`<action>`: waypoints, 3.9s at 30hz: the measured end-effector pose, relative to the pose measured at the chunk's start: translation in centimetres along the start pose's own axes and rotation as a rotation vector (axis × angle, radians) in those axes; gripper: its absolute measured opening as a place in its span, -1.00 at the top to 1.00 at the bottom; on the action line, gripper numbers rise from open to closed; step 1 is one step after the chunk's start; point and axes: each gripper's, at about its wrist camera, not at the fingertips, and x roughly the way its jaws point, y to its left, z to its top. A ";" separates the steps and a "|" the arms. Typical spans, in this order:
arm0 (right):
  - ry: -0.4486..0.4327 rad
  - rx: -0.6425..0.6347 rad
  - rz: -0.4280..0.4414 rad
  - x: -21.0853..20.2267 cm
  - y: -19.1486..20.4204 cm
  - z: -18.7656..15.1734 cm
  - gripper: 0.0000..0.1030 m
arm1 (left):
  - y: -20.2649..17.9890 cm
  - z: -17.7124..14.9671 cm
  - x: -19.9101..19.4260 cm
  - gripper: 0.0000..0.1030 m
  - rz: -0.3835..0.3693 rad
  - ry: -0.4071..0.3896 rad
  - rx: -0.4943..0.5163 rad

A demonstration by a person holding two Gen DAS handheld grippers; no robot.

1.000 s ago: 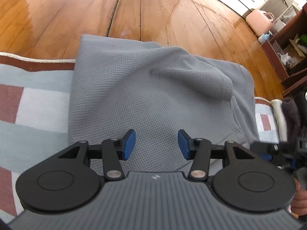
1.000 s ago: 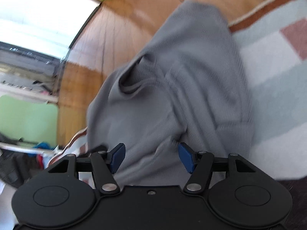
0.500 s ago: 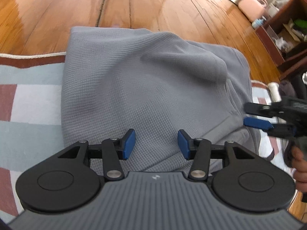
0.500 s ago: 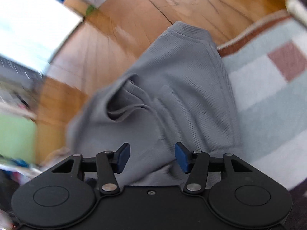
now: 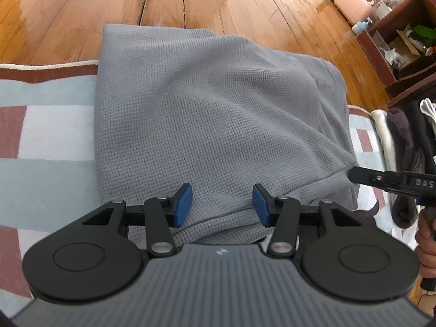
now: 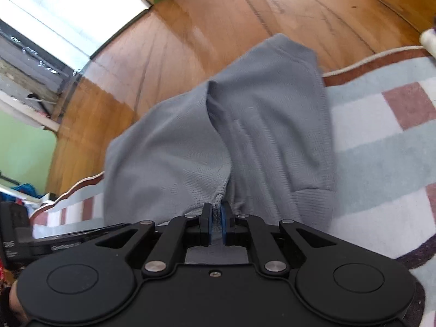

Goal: Fold clothes

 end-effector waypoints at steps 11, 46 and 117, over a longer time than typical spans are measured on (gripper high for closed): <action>0.050 0.297 0.116 1.2 -2.4 -2.4 -0.05 | 0.0 0.1 0.2 0.00 0.003 0.007 -0.023; -0.254 0.187 -0.120 -3.6 -5.8 -4.7 0.74 | -4.4 -0.7 1.0 -0.36 0.042 0.044 0.208; -0.195 -0.349 -0.197 -1.2 -1.9 7.6 0.07 | 1.8 4.6 1.7 -0.36 0.047 -0.284 -0.004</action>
